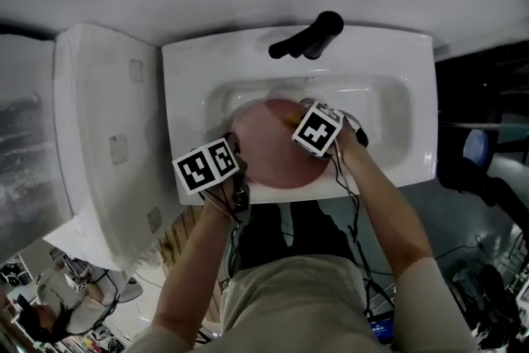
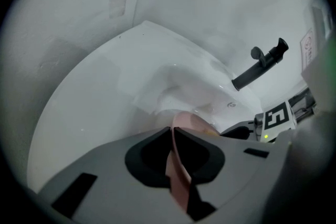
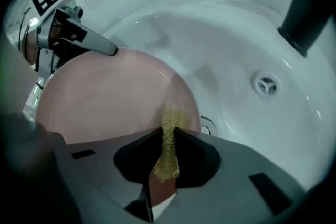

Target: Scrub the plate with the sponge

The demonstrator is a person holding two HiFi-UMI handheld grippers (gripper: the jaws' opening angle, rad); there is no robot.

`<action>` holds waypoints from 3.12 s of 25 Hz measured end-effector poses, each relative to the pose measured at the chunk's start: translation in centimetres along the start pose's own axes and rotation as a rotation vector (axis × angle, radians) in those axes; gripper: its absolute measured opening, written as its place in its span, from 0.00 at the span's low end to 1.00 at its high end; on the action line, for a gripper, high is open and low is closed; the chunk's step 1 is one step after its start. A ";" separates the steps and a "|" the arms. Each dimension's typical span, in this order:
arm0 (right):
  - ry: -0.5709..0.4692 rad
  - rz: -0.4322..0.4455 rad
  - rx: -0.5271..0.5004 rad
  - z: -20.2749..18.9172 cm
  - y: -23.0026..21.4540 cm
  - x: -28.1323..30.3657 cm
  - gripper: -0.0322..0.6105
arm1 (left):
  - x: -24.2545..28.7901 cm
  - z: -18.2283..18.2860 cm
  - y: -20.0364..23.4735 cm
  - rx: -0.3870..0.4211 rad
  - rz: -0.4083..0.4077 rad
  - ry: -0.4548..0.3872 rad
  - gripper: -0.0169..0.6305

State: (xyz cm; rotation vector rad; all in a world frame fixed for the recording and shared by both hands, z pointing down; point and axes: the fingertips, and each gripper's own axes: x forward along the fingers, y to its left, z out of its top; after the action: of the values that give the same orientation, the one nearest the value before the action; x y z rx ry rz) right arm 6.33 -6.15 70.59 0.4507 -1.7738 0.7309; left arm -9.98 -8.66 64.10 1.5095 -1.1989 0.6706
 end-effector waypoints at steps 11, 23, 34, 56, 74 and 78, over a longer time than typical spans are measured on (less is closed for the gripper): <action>-0.088 0.208 0.018 -1.9 8.6 -5.2 0.16 | -0.3 -0.3 -0.2 0.040 0.056 -0.022 0.07; -0.433 0.261 0.111 4.5 13.0 -9.0 0.17 | -2.1 -1.6 0.8 -0.082 -0.005 -0.009 0.11; -0.669 0.114 0.221 5.4 12.1 -17.8 0.17 | -7.6 1.1 -0.8 -0.017 -0.091 -0.100 0.07; -1.265 -0.160 0.151 9.0 18.0 -44.1 0.17 | -33.3 11.5 -12.1 0.609 -0.204 -0.779 0.04; -1.455 -0.442 -0.024 6.9 24.0 -54.1 0.17 | -45.2 9.5 -17.1 0.826 -0.235 -1.094 0.03; -1.455 -0.455 -0.030 6.4 24.3 -54.2 0.16 | -45.6 8.3 -17.3 0.849 -0.217 -1.091 0.03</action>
State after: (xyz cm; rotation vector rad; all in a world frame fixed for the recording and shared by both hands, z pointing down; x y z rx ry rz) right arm 3.66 4.42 11.87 1.5635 -2.7890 -0.0844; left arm -11.02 -1.83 15.09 2.8852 -1.5567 0.1350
